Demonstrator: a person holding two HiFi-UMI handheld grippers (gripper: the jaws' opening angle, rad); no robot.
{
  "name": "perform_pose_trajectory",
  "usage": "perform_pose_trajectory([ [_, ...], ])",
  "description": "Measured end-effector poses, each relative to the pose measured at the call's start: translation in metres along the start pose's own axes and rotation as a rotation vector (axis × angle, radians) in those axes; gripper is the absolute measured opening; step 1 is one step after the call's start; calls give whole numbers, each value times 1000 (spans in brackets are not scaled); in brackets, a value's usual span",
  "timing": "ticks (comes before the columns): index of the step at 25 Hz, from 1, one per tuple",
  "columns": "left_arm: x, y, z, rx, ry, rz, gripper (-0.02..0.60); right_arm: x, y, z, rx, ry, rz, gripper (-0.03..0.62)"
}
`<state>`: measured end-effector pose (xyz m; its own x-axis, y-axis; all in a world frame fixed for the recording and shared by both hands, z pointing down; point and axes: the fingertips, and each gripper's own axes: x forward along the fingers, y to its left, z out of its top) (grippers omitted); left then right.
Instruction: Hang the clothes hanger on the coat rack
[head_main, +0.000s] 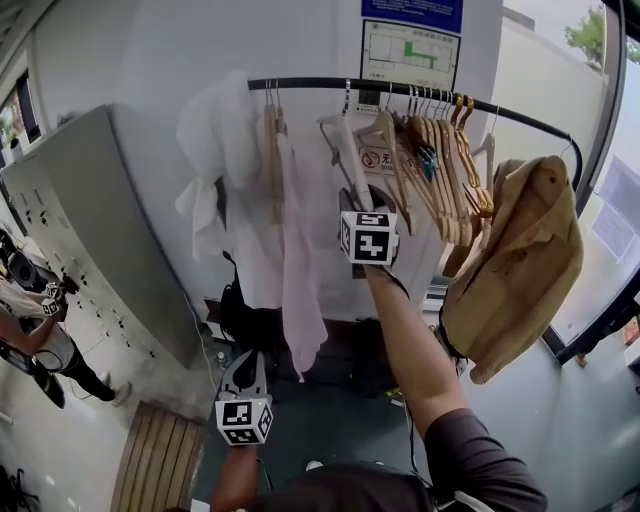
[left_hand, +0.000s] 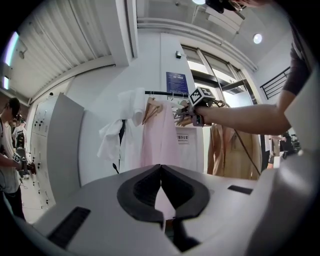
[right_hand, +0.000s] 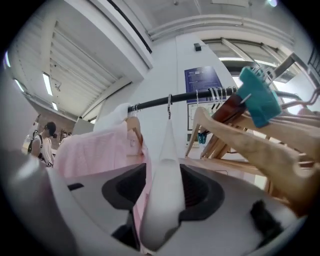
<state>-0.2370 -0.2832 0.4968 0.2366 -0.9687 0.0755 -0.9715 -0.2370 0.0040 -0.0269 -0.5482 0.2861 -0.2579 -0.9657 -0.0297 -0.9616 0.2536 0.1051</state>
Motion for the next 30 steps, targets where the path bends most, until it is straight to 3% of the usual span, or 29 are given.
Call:
perform_pose_trajectory([
  [8,17,-37,1,10,15,-48,9,-79,-1,-38,-78,-63,7,200],
  [19,36,-80,19,0,-22,-104,9,-211,28,-132,-47,-2,184,191],
  [22,38,-90,25,8,-33,-120,9,-234,18,-146,-29,20,144,71],
  [24,39,-97,28,16,-38,-136,9,-246,9,-157,-15,51,107,33],
  [30,39,-115,28,26,-44,-152,9,-265,-9,-166,-10,42,50,15],
])
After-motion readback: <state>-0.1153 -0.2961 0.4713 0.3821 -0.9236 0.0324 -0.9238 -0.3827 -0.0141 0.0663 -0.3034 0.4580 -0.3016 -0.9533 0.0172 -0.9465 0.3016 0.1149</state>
